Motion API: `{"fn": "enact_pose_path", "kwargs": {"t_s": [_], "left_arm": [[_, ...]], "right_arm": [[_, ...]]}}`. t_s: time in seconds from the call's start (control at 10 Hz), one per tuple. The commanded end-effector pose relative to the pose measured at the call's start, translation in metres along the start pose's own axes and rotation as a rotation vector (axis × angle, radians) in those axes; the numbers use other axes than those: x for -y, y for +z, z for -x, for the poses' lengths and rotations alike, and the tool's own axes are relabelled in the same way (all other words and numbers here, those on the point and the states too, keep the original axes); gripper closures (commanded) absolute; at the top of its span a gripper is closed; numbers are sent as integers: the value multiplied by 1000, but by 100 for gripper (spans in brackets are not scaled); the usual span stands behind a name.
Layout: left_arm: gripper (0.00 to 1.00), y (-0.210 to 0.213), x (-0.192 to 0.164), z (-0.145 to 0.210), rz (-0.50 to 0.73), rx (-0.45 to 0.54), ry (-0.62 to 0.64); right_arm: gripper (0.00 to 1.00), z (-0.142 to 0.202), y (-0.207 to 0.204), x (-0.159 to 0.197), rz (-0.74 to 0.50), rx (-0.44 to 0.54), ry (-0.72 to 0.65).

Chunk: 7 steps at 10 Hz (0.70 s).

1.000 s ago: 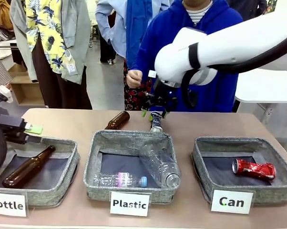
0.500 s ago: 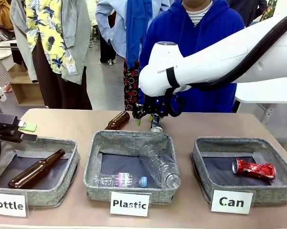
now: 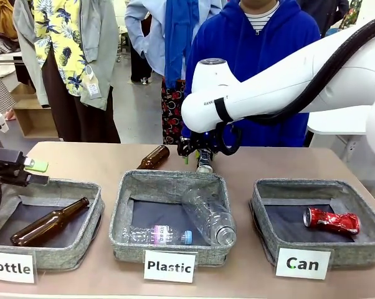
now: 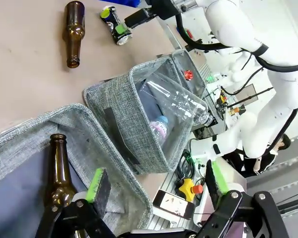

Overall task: Sort the can waste into the basket.
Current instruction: Pick up the can waste from the table and place it in the right Fabric basket.

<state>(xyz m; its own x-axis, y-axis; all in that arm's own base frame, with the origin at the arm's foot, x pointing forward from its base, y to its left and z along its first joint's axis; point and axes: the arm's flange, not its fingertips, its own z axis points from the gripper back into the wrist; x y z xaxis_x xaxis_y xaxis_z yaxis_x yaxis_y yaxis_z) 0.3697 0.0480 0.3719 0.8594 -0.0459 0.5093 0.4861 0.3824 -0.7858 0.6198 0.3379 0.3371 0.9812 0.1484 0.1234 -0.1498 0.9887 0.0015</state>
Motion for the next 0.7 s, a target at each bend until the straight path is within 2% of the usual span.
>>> {"fn": "enact_pose_path", "kwargs": {"t_s": [0.0,0.2,0.6], "left_arm": [[0,0,3,2,4,-6,-1],[0,0,3,2,4,-6,-1],[0,0,3,2,4,-6,-1]], "right_arm": [[0,-7,-4,-5,67,53,-55],[0,-8,-7,3,85,105,-77],[0,-12,-21,13,92,112,-78]]}}
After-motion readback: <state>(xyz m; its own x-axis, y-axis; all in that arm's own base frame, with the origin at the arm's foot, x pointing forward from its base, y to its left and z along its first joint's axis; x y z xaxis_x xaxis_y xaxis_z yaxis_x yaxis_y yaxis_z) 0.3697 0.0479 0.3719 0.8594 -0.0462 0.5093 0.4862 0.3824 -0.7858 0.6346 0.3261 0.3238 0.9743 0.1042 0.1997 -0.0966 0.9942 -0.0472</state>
